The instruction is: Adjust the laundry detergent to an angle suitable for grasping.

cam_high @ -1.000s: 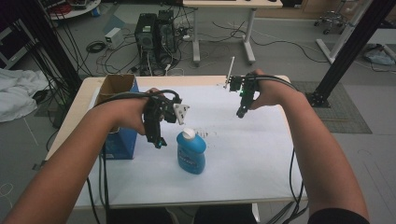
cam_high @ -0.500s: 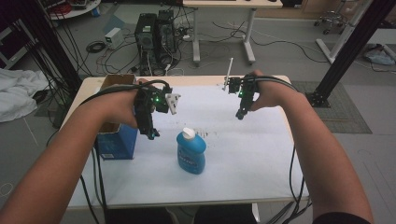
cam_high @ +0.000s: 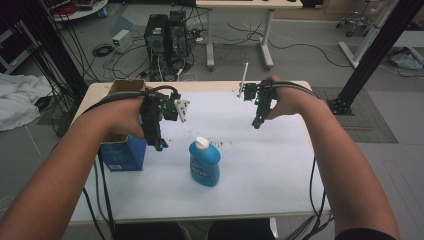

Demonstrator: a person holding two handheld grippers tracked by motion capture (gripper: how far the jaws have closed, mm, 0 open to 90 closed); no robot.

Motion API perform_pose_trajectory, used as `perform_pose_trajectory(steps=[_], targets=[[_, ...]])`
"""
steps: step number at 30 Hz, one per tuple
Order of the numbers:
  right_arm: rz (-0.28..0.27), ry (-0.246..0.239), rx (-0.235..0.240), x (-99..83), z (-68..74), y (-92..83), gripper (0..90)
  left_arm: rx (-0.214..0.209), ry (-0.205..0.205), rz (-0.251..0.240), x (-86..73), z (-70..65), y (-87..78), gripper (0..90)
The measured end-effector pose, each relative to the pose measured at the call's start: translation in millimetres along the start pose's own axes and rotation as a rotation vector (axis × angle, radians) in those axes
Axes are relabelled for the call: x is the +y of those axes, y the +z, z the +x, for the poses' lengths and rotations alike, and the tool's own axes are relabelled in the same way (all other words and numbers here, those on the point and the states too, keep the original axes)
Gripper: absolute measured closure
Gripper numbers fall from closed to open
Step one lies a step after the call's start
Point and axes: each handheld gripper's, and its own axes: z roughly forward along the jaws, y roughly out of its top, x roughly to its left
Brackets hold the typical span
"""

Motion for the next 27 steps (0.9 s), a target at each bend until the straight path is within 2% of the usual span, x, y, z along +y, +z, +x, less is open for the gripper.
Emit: perform_pose_trajectory(steps=[4,6,10,13,16,20,22,27], targets=[[0.002,-0.001,0.002,1.3,1.4,0.0,11.8,0.023,-0.012,0.003,-2.9,-0.4,-1.6,11.2],[0.003,-0.002,0.001,1.8,2.5,0.3,11.8,0.014,-0.022,0.009,-4.1,-0.3,-2.4,10.6],[0.007,-0.026,0.003,3.4,5.4,-0.1,11.8,0.019,-0.036,0.030,-5.5,0.2,-3.9,10.6],[0.010,-0.036,0.002,4.6,8.8,-1.3,11.8,0.039,-0.044,0.033,-6.7,0.8,-5.9,9.2],[0.016,-0.037,0.003,4.9,10.2,-1.9,11.8,0.039,-0.052,0.030,-7.5,1.4,-7.1,9.1],[0.024,-0.060,-0.001,5.3,16.8,-3.7,11.8,-0.005,-0.109,0.048,-10.6,4.0,-7.0,9.3],[0.028,-0.071,-0.004,5.3,19.6,-4.5,11.8,0.006,-0.106,0.063,-11.1,4.5,-5.9,9.3],[0.035,-0.096,-0.009,4.5,27.0,-8.0,11.8,0.001,-0.130,0.067,-10.3,5.0,-4.8,9.4]])
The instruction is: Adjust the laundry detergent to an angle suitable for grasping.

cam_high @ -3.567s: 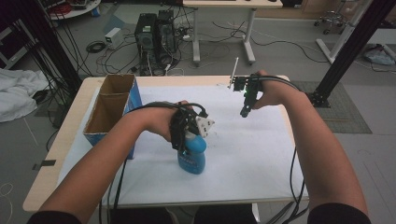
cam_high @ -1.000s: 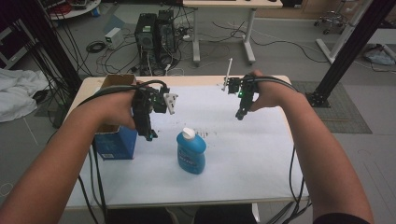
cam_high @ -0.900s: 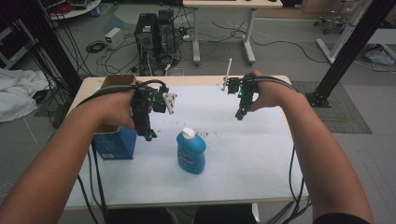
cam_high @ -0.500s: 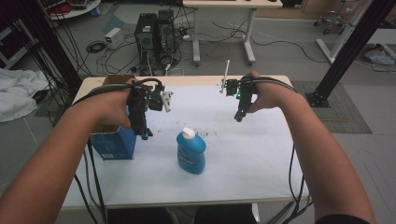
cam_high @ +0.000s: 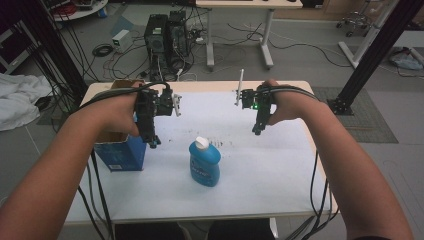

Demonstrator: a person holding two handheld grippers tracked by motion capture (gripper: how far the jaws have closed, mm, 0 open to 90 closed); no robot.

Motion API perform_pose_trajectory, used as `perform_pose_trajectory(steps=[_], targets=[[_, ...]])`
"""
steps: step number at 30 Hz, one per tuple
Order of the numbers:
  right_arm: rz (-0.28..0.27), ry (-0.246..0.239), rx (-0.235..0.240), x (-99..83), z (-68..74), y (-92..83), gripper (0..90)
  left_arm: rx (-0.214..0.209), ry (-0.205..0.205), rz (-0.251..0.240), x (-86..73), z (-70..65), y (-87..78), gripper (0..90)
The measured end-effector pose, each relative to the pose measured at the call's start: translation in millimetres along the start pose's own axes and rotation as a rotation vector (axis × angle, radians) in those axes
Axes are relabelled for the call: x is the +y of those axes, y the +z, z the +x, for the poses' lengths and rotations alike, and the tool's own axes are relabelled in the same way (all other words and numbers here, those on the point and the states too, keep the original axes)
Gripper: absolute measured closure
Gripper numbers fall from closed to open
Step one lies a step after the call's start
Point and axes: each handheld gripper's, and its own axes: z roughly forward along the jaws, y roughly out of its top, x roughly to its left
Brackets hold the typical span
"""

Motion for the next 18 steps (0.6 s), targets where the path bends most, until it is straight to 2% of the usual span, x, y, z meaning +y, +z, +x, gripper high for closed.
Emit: perform_pose_trajectory(steps=[7,13,15,18], targets=[[0.014,-0.025,-0.001,-0.2,12.0,-4.8,11.8,0.001,-0.027,0.003,3.7,-1.1,-1.2,9.4],[0.020,-0.044,-0.003,-0.9,19.4,-7.6,11.8,0.003,-0.022,0.006,5.1,-3.4,-1.7,9.4],[0.026,-0.036,-0.005,-1.3,23.3,-8.7,11.8,0.002,-0.027,-0.002,5.2,-4.3,-2.7,9.4],[0.018,-0.053,-0.001,-1.4,26.2,-10.0,11.8,-0.009,-0.037,0.001,5.4,-5.9,-2.8,9.4]])
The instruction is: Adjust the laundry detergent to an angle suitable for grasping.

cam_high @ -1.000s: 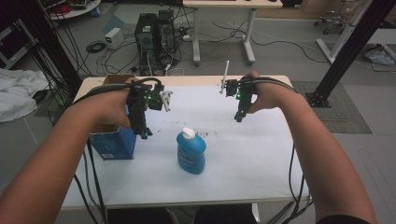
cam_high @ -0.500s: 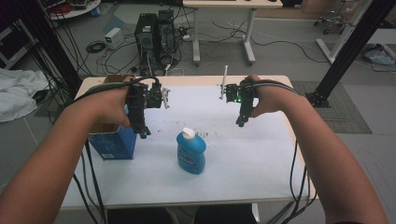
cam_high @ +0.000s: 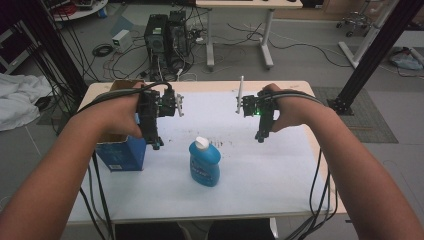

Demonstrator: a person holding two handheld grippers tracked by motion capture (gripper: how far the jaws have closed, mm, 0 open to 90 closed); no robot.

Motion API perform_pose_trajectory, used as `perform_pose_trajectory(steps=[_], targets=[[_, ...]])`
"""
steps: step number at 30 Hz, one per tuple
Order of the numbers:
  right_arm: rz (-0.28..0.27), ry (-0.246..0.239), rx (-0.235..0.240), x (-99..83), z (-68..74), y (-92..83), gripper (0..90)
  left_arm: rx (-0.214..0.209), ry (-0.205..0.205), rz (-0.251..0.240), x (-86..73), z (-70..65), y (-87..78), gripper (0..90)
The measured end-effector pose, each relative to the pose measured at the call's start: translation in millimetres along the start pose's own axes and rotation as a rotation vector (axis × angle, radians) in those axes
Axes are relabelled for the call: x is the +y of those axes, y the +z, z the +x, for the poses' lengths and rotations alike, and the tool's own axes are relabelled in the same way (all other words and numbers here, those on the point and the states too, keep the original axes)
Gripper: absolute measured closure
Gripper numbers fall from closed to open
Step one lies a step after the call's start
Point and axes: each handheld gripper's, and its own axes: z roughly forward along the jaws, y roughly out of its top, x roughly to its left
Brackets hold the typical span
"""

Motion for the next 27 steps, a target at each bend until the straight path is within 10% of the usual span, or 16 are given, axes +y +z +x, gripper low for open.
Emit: perform_pose_trajectory(steps=[27], targets=[[0.019,-0.022,0.025,4.7,10.3,-1.1,11.8,-0.067,-0.024,0.026,-6.9,-1.1,17.4,9.4]])
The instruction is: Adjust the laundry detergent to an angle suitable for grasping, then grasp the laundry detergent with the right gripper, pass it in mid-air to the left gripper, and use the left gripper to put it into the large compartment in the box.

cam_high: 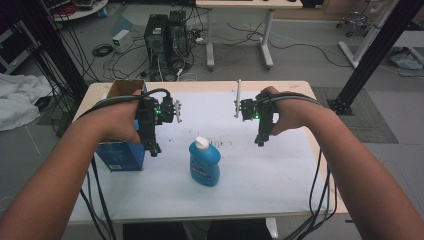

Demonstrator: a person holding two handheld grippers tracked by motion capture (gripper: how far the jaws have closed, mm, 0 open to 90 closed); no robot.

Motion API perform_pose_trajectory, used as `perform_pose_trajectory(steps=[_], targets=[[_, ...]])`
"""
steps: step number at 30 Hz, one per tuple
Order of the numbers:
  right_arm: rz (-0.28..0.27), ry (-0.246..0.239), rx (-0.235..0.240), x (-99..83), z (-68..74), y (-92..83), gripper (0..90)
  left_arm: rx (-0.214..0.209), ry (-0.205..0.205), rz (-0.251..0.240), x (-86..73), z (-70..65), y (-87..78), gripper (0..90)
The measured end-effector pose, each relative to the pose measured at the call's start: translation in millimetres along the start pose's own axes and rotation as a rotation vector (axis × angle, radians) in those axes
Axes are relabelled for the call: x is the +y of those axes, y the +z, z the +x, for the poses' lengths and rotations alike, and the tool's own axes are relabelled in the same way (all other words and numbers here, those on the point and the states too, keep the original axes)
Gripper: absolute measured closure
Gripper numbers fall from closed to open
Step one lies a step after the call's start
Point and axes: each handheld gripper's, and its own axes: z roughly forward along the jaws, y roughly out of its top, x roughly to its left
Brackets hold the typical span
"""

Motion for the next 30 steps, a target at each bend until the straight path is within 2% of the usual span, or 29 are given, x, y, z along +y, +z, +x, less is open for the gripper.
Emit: perform_pose_trajectory(steps=[3,9,14,15,17,21,22,26,30], targets=[[0.013,-0.006,0.001,1.4,0.2,2.4,11.8,-0.004,-0.008,0.006,-0.5,2.2,4.3,9.3],[0.003,-0.015,0.008,-0.5,-1.4,3.5,11.8,-0.007,-0.012,0.002,3.4,5.7,7.8,9.4],[-0.007,0.001,0.005,-4.3,-4.8,2.0,11.8,0.000,0.001,0.003,9.1,6.9,5.3,9.3],[-0.013,0.005,0.004,-5.3,-5.9,1.7,11.8,0.006,0.017,-0.002,11.7,8.1,2.8,9.3],[-0.019,0.015,0.006,-6.9,-7.7,0.7,11.8,0.006,0.021,-0.006,13.3,9.7,1.0,9.3],[-0.020,0.024,0.005,-8.6,-12.2,-2.0,11.8,0.008,0.018,-0.011,14.1,12.7,-3.5,9.3],[-0.021,0.031,-0.001,-8.4,-12.0,-3.2,11.8,0.009,0.020,-0.025,13.7,13.4,-5.3,9.3],[-0.029,0.025,-0.003,-7.6,-12.9,-6.8,11.8,0.007,0.012,-0.027,13.2,15.3,-6.3,9.3],[-0.021,0.029,-0.006,-7.2,-13.7,-8.4,11.8,0.003,0.023,-0.022,12.4,16.3,-6.6,9.3]])
